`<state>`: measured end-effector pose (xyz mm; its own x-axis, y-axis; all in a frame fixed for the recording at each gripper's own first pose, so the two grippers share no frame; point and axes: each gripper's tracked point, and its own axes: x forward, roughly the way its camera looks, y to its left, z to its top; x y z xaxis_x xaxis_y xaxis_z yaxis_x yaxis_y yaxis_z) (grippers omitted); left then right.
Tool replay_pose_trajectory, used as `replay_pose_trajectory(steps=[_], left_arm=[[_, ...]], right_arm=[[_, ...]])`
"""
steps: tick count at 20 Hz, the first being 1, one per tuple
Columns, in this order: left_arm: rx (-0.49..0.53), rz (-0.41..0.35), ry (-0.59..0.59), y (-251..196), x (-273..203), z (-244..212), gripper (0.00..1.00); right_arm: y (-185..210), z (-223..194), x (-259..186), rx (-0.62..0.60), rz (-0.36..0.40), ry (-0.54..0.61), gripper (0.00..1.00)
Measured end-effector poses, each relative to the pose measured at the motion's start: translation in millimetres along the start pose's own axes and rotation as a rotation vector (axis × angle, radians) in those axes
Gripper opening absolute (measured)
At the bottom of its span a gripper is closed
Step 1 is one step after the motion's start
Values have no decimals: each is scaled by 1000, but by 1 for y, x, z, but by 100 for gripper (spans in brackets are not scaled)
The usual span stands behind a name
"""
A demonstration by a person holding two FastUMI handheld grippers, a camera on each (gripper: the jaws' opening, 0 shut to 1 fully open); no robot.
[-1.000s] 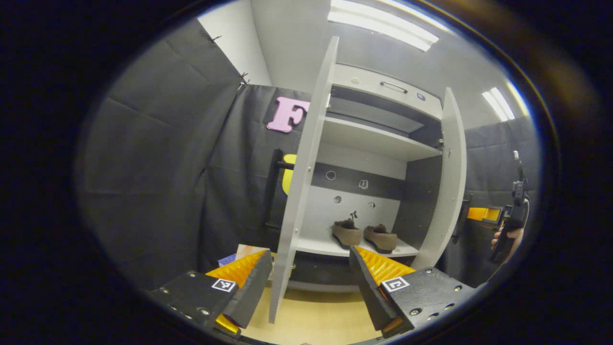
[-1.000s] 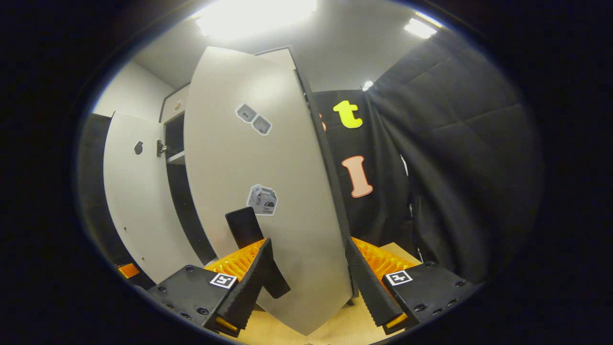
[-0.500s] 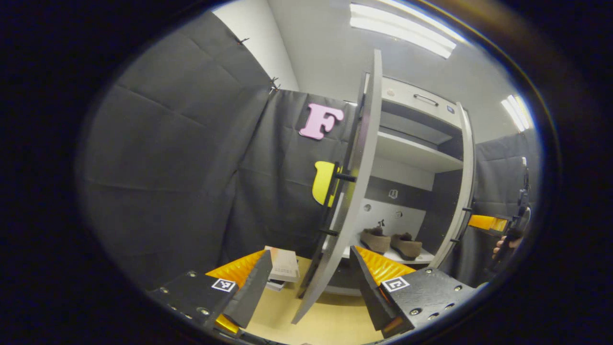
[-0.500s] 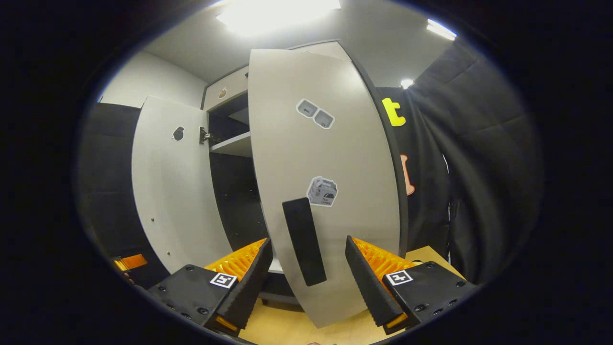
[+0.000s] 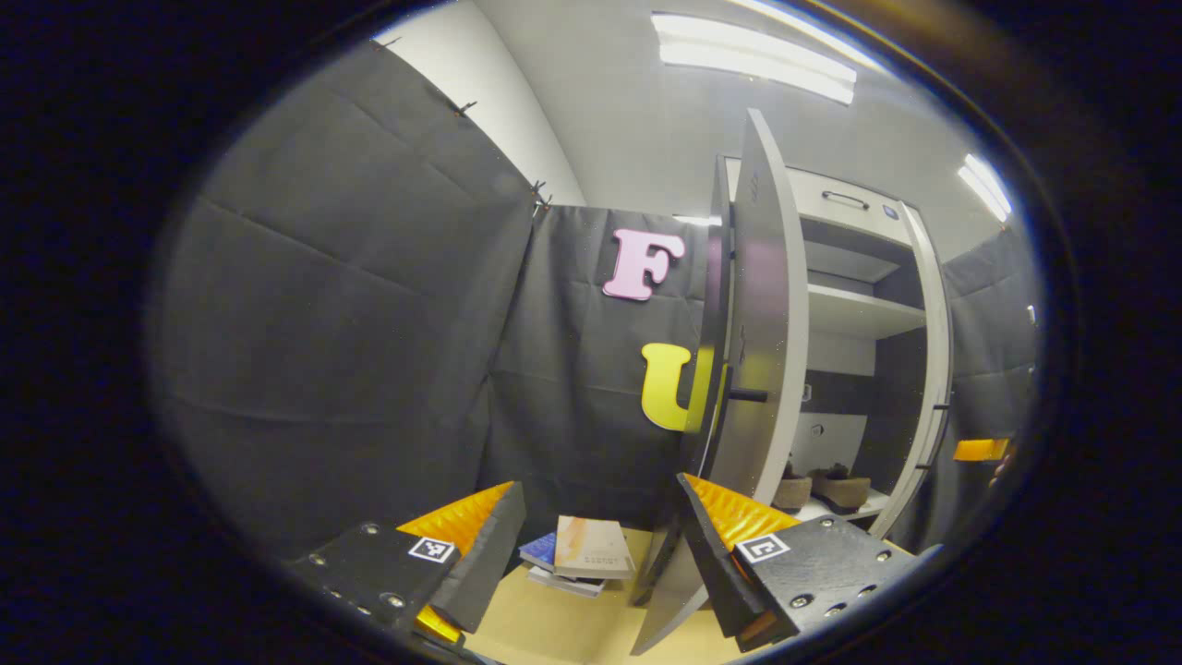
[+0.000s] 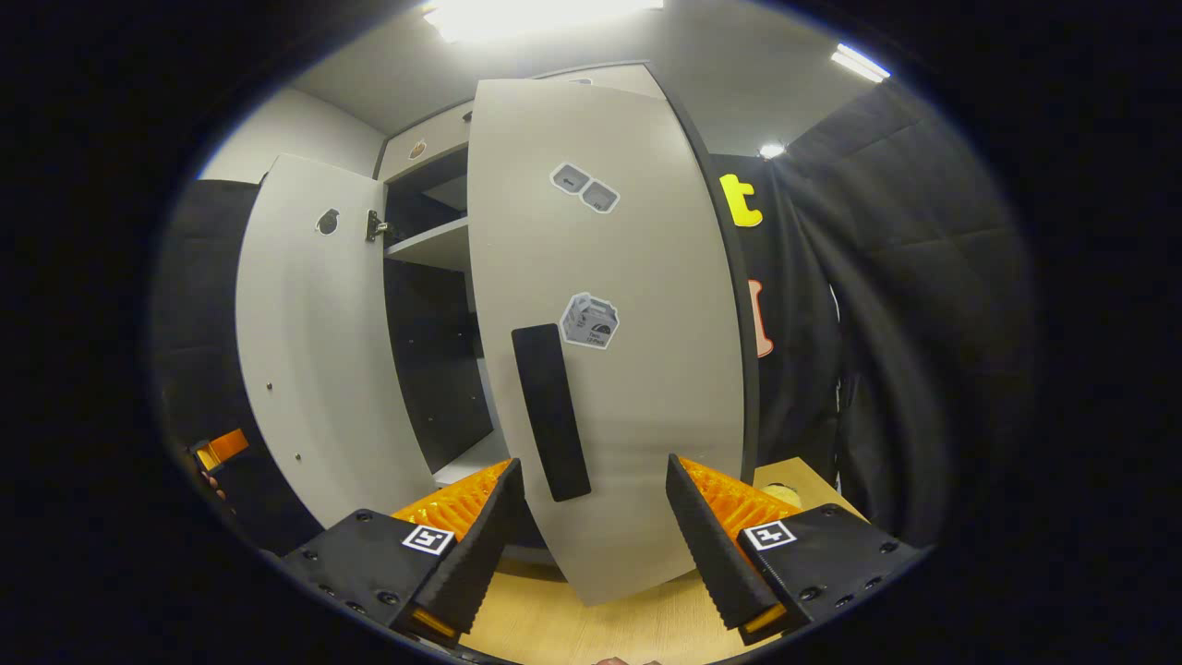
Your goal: Grab one shoe with the right hand and put it into the shoe cabinet, grab the other shoe with the left hand and put it into the shoe cabinet; then close the right door with the right hand and the left door with the left hand.
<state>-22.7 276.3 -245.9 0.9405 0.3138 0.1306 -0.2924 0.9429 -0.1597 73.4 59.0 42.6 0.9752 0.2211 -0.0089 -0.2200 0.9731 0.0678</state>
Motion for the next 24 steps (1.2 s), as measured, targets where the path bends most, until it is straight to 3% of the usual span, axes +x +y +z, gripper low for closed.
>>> replay_pose_trajectory(steps=[2, 3, 4, 5, 6, 7, 9, 11, 12, 14, 17, 18, 19, 20, 21, 22, 23, 24], left_arm=[[-4, -11, 11, 10, 17, -1, 98], [-17, -7, 21, 16, 25, -3, 93], [-30, -15, 26, 20, 34, -5, 98], [-39, -34, 31, 21, 44, -3, 93], [-42, -56, 33, 21, 52, -3, 98], [-40, -75, 34, 22, 59, 0, 93], [-34, -123, 39, 20, 70, 4, 98], [-27, -170, 53, 13, 87, 3, 98], [-18, -200, 62, 6, 97, 2, 93], [-8, -248, 84, -7, 110, -1, 98], [-9, -311, 85, -25, 118, 0, 98], [0, -323, 87, -31, 118, -1, 93], [19, -334, 85, -32, 112, -1, 97], [30, -339, 91, -34, 117, -3, 92], [24, -343, 115, -34, 117, -8, 97], [11, -352, 139, -36, 117, -12, 92], [-2, -360, 145, -38, 115, -12, 98], [1, -366, 149, -39, 116, -13, 94]], right_arm=[[1, -4, -4, -16, -12, -3, 98], [3, -6, -6, -18, -17, -3, 98], [4, -7, -8, -17, -19, -3, 98], [6, -10, -11, -17, -20, -2, 98], [7, -12, -13, -18, -23, 1, 98], [7, -16, -15, -20, -25, 9, 98], [5, -20, -19, -25, -34, 20, 98], [2, -24, -21, -25, -51, 22, 98], [0, -26, -22, -22, -61, 24, 98], [-4, -31, -24, -7, -76, 38, 98], [-13, -36, -26, 22, -104, 44, 98], [-15, -37, -26, 33, -112, 46, 98], [-18, -40, -27, 43, -119, 50, 98], [-20, -42, -27, 53, -124, 55, 98], [-23, -45, -27, 61, -129, 61, 98], [-25, -48, -27, 68, -136, 68, 98], [-27, -50, -27, 73, -137, 75, 98], [-28, -52, -26, 75, -139, 78, 98]])
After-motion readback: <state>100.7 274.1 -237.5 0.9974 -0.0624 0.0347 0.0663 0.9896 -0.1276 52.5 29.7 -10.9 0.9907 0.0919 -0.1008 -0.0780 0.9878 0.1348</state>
